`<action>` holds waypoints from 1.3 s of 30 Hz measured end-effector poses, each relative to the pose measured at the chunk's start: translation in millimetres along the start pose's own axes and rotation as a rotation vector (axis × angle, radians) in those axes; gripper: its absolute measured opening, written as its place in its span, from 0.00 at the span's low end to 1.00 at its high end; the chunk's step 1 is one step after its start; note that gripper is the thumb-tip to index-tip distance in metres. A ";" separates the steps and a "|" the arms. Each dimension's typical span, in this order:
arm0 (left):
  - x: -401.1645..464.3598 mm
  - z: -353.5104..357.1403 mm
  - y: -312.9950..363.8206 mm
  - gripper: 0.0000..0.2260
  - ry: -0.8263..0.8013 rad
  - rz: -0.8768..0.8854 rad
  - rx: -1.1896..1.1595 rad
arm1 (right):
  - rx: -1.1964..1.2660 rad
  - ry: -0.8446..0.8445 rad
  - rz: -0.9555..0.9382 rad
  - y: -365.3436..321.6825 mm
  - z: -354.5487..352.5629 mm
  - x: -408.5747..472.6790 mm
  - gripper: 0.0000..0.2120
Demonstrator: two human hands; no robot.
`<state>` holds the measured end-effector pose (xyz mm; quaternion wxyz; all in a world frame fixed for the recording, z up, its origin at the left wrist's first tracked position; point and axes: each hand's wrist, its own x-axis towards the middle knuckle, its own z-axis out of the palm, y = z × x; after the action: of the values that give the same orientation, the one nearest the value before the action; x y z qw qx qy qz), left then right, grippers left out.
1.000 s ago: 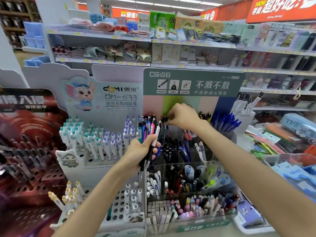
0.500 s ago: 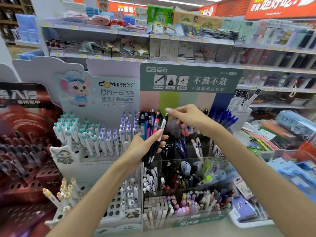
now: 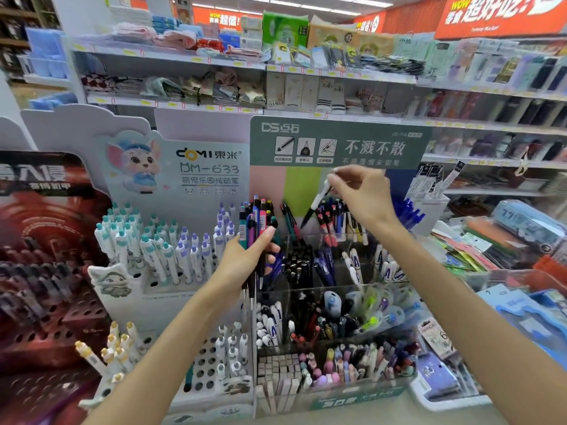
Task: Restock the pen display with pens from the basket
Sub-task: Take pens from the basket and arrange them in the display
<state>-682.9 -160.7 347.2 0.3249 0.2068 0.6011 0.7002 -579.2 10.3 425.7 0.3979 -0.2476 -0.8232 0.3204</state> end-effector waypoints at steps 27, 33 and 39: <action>-1.4 3.9 2.8 0.13 -0.121 0.002 -0.052 | -0.237 -0.178 0.034 -7.9 43.9 1.6 0.12; 2.5 19.0 2.6 0.10 -0.166 0.028 -0.112 | 0.084 -0.473 0.309 -16.1 19.0 -19.2 0.13; 9.9 21.2 3.8 0.09 -0.104 0.047 -0.169 | 0.418 -0.319 0.383 -11.1 -1.2 -10.2 0.12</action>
<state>-676.3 -139.0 354.0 0.3557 0.2288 0.5171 0.7442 -574.2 -3.6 429.3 0.2385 -0.2575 -0.7302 0.5863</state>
